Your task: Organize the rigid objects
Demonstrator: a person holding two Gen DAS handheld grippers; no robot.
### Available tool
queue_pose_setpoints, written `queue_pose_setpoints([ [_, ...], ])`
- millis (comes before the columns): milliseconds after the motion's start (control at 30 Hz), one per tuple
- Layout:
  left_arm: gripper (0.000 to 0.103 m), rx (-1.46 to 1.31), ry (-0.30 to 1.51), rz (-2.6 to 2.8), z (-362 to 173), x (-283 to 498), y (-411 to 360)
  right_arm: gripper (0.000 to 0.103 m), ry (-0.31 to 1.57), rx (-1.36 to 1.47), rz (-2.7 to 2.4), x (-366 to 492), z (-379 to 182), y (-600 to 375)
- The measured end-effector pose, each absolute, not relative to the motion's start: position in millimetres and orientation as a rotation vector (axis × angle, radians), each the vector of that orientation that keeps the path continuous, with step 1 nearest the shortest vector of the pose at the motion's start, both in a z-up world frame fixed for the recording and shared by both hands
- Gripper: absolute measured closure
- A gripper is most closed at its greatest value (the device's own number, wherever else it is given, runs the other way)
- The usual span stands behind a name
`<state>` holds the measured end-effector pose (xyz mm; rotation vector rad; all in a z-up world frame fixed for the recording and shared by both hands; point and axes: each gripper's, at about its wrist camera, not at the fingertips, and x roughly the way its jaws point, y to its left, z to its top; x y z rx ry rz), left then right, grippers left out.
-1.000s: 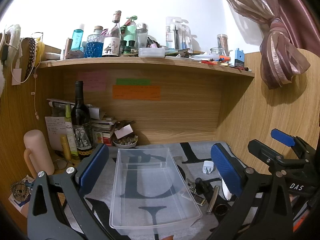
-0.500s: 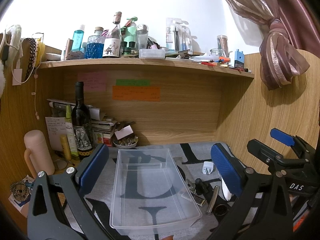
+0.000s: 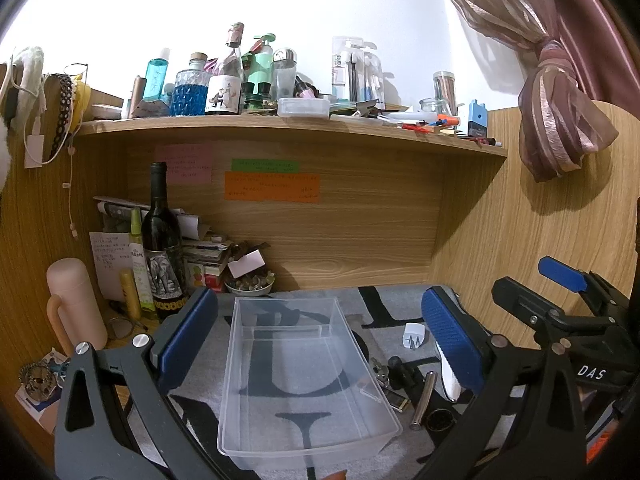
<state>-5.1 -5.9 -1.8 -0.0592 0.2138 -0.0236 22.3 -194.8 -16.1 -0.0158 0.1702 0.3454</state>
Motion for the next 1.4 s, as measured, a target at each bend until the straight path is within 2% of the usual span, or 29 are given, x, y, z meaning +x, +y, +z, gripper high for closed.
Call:
queue_pose_setpoints([
  [967,0.000,-0.059,0.211,-0.020,-3.8,-8.7,-4.3,0.000,0.174,-0.026,0.348,22.6,-14.4,-189.8],
  [1400,0.000,-0.106,0.379,0.027,-26.3,34.5,47.5,0.000,0.315,-0.049,0.270,75.6,-38.4,-189.0],
])
